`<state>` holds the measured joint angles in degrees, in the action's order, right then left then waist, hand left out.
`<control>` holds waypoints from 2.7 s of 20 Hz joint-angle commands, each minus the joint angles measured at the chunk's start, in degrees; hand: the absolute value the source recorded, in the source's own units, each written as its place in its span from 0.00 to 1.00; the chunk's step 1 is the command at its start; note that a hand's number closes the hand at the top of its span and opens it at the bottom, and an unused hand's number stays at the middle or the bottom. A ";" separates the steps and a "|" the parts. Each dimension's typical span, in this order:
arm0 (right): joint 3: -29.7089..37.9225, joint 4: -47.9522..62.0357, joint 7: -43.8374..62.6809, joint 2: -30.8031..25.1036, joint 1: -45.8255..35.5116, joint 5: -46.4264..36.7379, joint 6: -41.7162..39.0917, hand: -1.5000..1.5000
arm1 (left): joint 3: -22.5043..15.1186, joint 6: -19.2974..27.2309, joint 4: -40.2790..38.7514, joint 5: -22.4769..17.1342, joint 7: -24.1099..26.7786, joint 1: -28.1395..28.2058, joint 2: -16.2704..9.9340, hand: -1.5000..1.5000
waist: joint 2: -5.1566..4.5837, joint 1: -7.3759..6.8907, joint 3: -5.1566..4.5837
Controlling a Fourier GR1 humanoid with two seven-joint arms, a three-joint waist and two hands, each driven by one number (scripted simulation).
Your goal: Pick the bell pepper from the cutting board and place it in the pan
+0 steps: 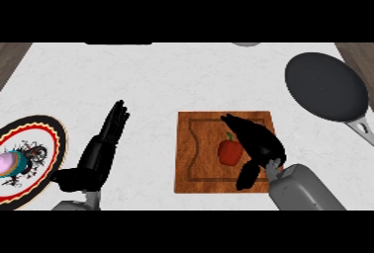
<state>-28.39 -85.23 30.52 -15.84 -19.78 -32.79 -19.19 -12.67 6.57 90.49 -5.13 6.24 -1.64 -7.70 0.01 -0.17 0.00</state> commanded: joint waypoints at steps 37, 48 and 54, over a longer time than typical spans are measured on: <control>12.14 13.71 -17.13 8.02 0.00 -21.77 11.53 1.00 | 5.18 -4.96 -0.08 4.02 0.62 1.81 3.65 0.50 | 0.11 0.46 -0.01; 16.99 -4.92 -10.24 6.52 -0.35 -27.44 22.57 1.00 | 5.13 -4.35 -0.94 5.03 -0.51 0.16 4.22 0.50 | 0.35 1.30 -0.02; 22.39 -11.71 -5.30 8.40 -1.02 -24.70 21.32 1.00 | 3.99 -5.17 5.05 4.70 -1.30 5.01 3.87 0.50 | 0.16 0.05 0.01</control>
<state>-9.24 -92.95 22.54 -7.85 -20.36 -58.58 2.27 -7.79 1.63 91.48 -0.72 5.65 0.05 -3.43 0.22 0.37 -0.02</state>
